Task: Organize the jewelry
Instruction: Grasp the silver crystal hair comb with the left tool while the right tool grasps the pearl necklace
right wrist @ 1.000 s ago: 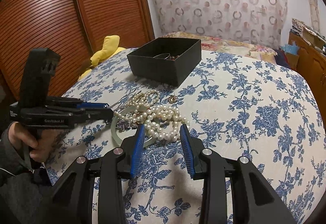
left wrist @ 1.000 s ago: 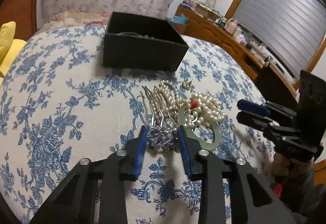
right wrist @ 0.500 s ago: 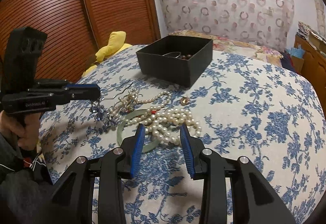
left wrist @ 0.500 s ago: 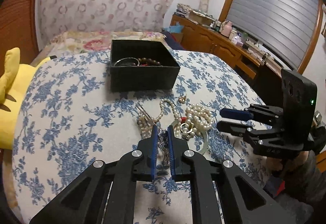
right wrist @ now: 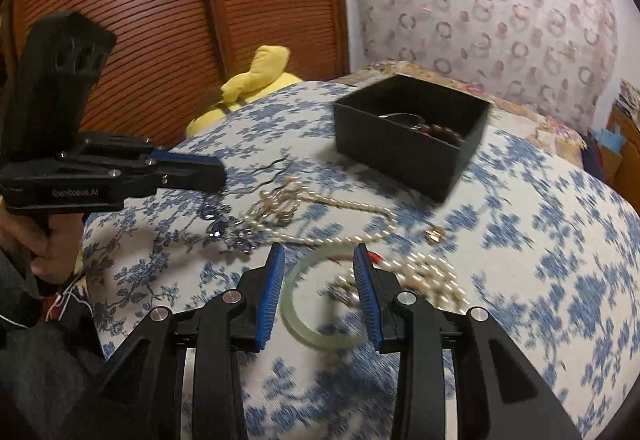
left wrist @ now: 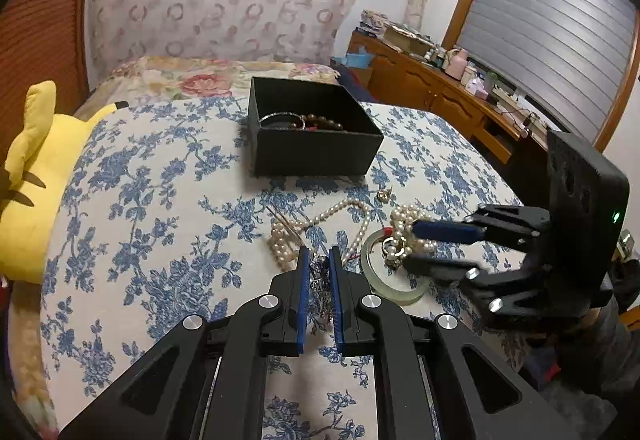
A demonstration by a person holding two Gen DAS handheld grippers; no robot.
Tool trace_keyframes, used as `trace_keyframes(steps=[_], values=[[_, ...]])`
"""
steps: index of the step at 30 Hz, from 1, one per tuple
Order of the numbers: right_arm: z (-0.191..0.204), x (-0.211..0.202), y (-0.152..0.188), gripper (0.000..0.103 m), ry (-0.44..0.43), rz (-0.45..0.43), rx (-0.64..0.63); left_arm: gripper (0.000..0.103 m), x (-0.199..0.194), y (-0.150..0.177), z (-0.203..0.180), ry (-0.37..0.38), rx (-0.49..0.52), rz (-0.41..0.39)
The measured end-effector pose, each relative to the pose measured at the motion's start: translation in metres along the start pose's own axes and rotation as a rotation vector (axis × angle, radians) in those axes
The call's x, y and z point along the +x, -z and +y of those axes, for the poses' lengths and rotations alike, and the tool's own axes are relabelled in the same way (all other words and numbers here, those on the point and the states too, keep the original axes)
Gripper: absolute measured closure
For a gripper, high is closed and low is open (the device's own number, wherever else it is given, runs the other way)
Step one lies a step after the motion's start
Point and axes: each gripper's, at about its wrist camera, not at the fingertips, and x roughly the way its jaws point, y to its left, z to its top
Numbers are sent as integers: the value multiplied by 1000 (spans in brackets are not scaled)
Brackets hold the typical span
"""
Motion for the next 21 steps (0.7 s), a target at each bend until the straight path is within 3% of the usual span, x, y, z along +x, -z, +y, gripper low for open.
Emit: trace_keyframes(steps=[6, 9, 21], values=[[12, 18, -9, 64, -14, 24, -74, 95, -12, -12, 5, 14, 7, -26], [15, 22, -13, 48, -10, 21, -112, 95, -17, -18, 5, 19, 14, -35], [15, 33, -23, 48, -37, 6, -143, 95, -40, -36, -2, 66, 32, -68]])
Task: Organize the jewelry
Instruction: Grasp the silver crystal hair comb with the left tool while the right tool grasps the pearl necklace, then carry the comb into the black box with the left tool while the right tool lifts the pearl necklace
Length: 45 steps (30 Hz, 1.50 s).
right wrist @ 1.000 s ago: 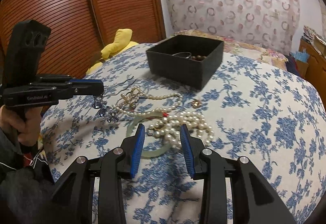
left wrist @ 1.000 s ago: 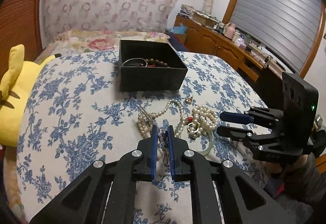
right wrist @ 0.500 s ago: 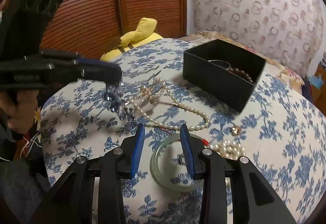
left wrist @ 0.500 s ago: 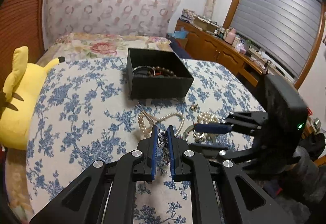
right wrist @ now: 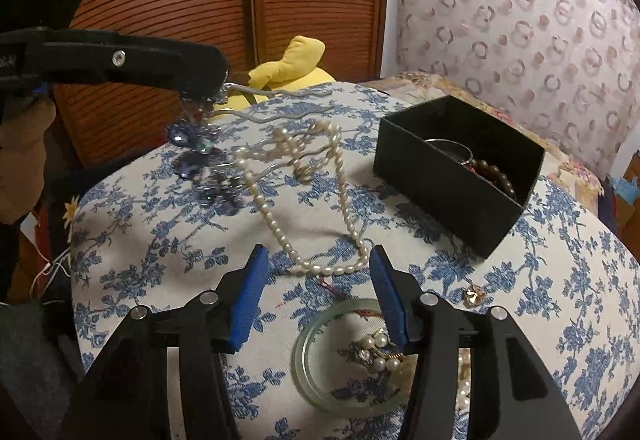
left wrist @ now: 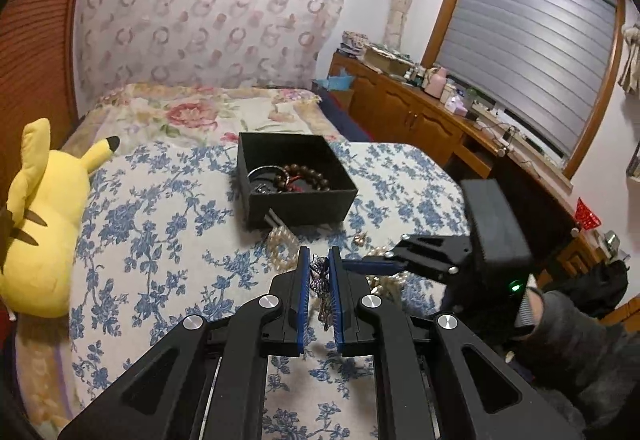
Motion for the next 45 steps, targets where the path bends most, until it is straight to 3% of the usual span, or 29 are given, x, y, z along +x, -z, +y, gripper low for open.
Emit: trace_keyframes(steps=[7, 13, 16, 18, 21, 31, 32, 33, 35, 41, 42, 43, 44, 45], values=[[8, 8, -9, 48, -67, -12, -10, 96, -3, -3, 0, 2, -8, -2], [13, 12, -13, 56, -82, -3, -27, 96, -8, -6, 2, 23, -26, -17], [14, 13, -15, 68, -100, 0, -24, 96, -11, -9, 0, 24, -26, -31], [15, 16, -16, 95, -113, 11, -26, 96, -13, -11, 0, 29, -26, -35], [11, 23, -17, 103, -108, 23, 1, 96, -18, -12, 0, 36, -30, -43], [-9, 7, -23, 101, -48, -28, 49, 96, -26, -14, 8, 33, -42, -61], [-8, 5, -23, 98, -59, -34, 41, 96, -27, -14, 7, 34, -40, -63], [-6, 4, -24, 80, -65, -35, 36, 96, -28, -15, 6, 34, -37, -65], [-2, 3, -25, 54, -78, -41, 26, 96, -31, -17, 5, 35, -32, -70], [7, 21, -39, 54, -90, -16, 9, 96, -34, -20, 1, 44, -24, -76], [7, 25, -42, 60, -90, -16, 5, 96, -34, -20, 1, 49, -28, -76], [4, 30, -46, 87, -92, -8, 9, 96, -34, -20, 2, 51, -31, -77], [1, 33, -48, 97, -91, -2, 19, 96, -35, -20, 2, 44, -29, -76], [-5, 33, -49, 97, -87, -6, 36, 96, -34, -19, 3, 38, -29, -75]])
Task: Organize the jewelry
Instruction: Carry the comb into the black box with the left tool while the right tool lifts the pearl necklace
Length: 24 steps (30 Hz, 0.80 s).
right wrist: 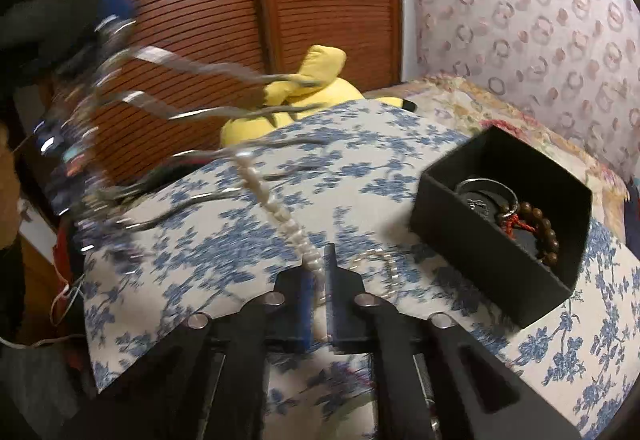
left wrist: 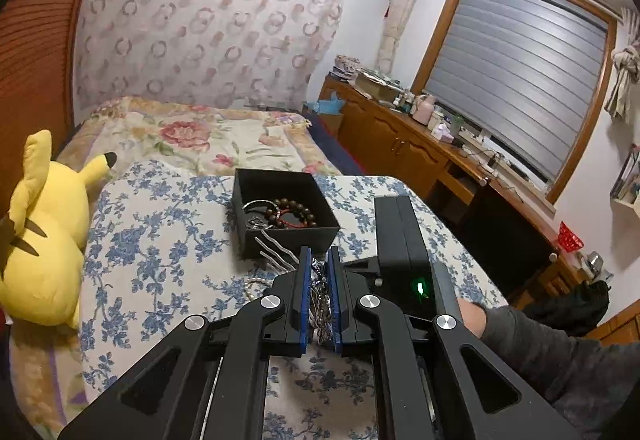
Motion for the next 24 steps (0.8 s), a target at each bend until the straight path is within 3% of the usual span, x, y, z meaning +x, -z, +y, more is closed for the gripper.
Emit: trace_keyframes(steps=[5, 10, 18, 24], values=[[-22, -21, -8, 98, 22, -50, 40, 96, 2, 3, 6, -2, -14, 7], [-32, -36, -23, 98, 77, -78, 37, 96, 3, 4, 5, 49, -24, 8], [-39, -26, -31, 97, 52, -99, 24, 97, 16, 7, 6, 116, -46, 49], [-47, -7, -33, 97, 37, -76, 40, 97, 22, 11, 10, 124, -55, 74]])
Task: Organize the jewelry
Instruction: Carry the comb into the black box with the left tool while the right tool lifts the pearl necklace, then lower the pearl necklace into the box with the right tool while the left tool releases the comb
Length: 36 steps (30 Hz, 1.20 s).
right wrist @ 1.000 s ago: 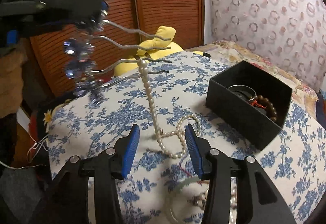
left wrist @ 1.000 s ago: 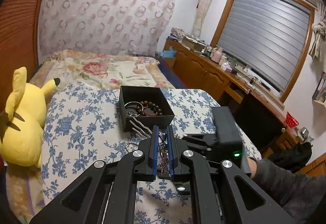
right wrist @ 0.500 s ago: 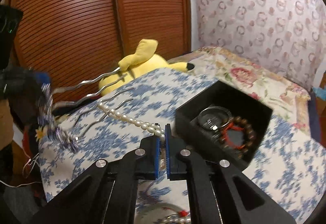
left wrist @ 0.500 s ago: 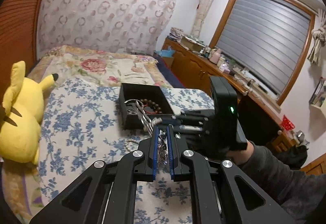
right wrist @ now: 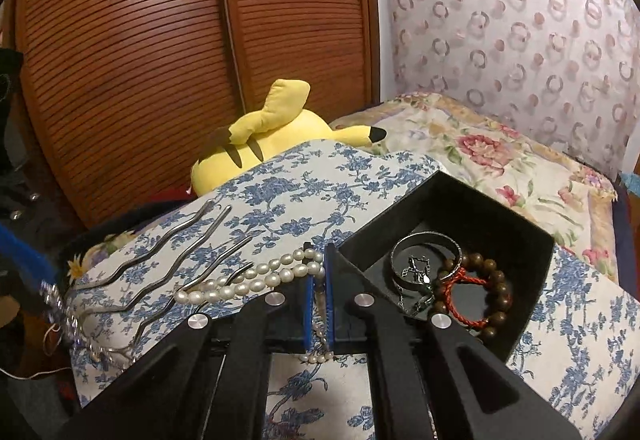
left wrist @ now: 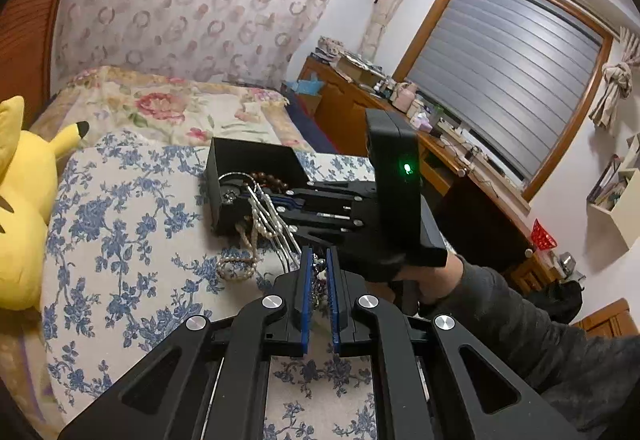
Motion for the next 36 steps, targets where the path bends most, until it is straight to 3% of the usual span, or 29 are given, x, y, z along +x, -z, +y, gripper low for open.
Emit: trace_keyframes(steps=[7, 15, 28, 36], values=[[-13, 1, -10, 97, 38, -5, 10, 97, 12, 3, 5, 13, -1, 37], [-31, -25, -34, 97, 56, -83, 42, 97, 19, -4, 10, 16, 3, 38], [-41, -103, -97, 97, 118, -237, -42, 97, 37, -65, 17, -43, 56, -18], [-71, -86, -87, 97, 153, -176, -14, 97, 73, -84, 29, -73, 63, 11]])
